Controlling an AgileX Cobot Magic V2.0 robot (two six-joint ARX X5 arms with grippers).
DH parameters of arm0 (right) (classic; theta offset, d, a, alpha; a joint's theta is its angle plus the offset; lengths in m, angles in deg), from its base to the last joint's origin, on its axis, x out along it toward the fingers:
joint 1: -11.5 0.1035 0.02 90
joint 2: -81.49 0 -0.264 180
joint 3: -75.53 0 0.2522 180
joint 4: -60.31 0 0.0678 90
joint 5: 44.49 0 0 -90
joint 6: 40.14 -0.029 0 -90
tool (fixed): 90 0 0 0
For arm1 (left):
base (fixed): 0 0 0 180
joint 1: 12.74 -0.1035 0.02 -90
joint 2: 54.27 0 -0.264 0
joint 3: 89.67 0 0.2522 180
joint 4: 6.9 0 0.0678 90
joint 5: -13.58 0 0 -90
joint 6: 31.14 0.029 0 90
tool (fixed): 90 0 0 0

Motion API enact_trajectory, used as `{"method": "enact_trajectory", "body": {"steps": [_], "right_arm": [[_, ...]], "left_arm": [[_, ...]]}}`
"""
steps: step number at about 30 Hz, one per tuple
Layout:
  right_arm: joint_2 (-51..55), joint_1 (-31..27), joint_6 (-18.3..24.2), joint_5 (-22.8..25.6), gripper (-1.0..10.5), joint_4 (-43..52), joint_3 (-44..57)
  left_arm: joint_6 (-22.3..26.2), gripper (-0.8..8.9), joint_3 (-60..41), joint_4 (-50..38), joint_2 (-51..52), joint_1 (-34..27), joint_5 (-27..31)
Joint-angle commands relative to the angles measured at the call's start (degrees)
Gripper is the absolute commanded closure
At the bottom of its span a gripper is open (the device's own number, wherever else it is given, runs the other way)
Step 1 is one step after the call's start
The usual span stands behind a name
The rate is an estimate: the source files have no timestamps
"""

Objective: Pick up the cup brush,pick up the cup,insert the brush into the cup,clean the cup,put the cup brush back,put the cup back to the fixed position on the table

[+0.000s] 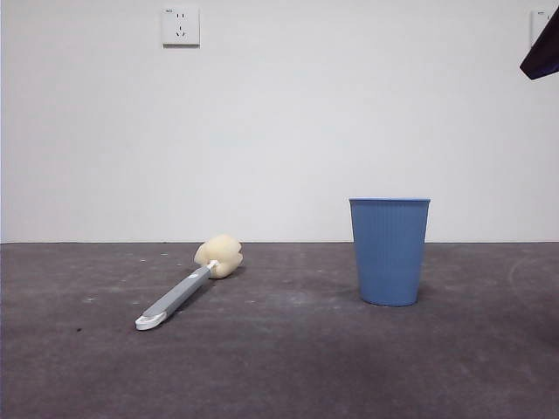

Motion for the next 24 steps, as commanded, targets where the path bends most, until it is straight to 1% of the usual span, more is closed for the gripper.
{"method": "enact_trajectory", "body": {"steps": [1,22,23,24], "right_arm": [[0.1,0.1,-0.5,0.2,9.5,0.1,0.2],[0.1,0.1,-0.4,0.2,9.5,0.1,0.2],[0.3,0.2,0.3,0.2,9.5,-0.2,0.2],[0.9,0.3,2.9,0.6,9.5,-0.1,0.2]], "left_arm": [[-0.6,8.15,-0.8,3.4,0.3,-0.2,-0.5],[-0.6,8.15,-0.7,4.2,0.3,-0.2,-0.4],[-0.6,8.15,-0.7,4.2,0.3,-0.2,-0.4],[-0.6,8.15,-0.7,4.2,0.3,-0.2,-0.4]]}}
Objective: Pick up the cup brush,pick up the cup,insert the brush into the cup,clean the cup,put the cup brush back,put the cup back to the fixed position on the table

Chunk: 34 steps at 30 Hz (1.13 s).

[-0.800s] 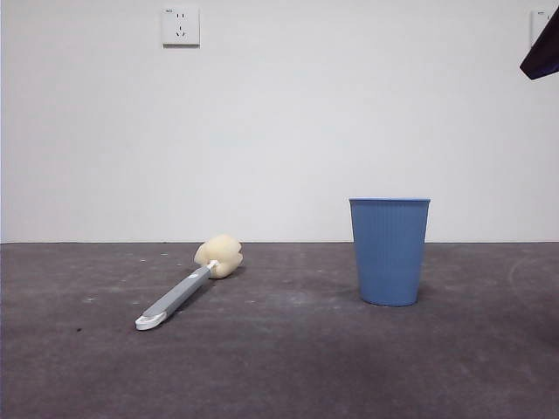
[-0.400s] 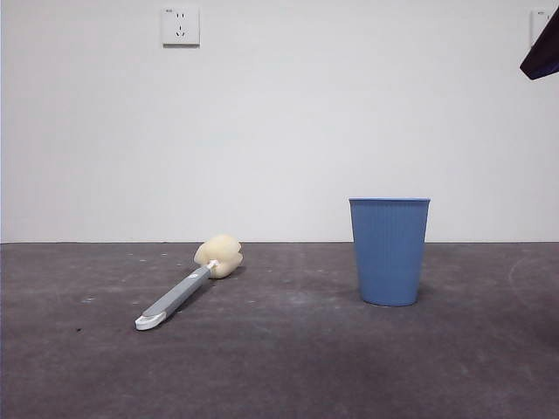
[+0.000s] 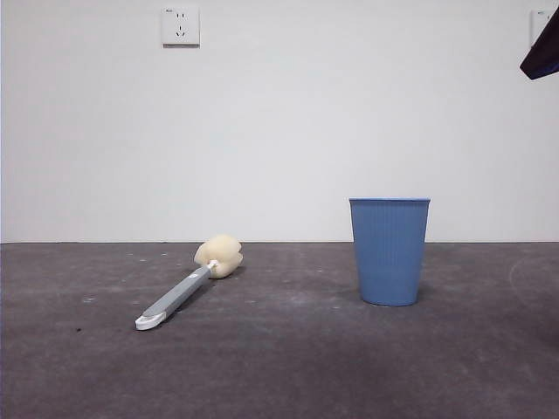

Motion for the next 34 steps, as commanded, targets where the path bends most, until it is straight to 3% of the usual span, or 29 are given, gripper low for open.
{"method": "enact_trajectory", "body": {"steps": [1,4,12,18,27,34], "right_arm": [[1.5,-0.2,4.2,2.3,9.5,0.1,0.2],[4.1,-2.8,5.9,9.9,9.5,1.2,0.5],[15.6,-17.2,7.9,10.1,9.5,13.9,11.6],[24.2,-23.7,11.3,9.2,9.5,20.7,22.6],[31.7,-25.3,11.3,9.2,9.5,22.7,33.1],[34.1,-25.3,9.9,9.2,9.5,23.3,35.7]], "left_arm": [[-0.2,8.15,-0.7,0.2,0.1,-0.2,-0.2],[-0.2,8.15,-0.7,0.2,0.1,-0.2,-0.2],[-0.2,8.15,-0.7,0.2,0.1,-0.2,-0.1],[-0.2,8.15,-0.7,0.2,0.1,-0.2,-0.2],[-0.2,8.15,-0.7,0.2,0.1,-0.2,-0.2],[-0.2,8.15,-0.7,0.2,0.1,-0.2,-0.2]]}}
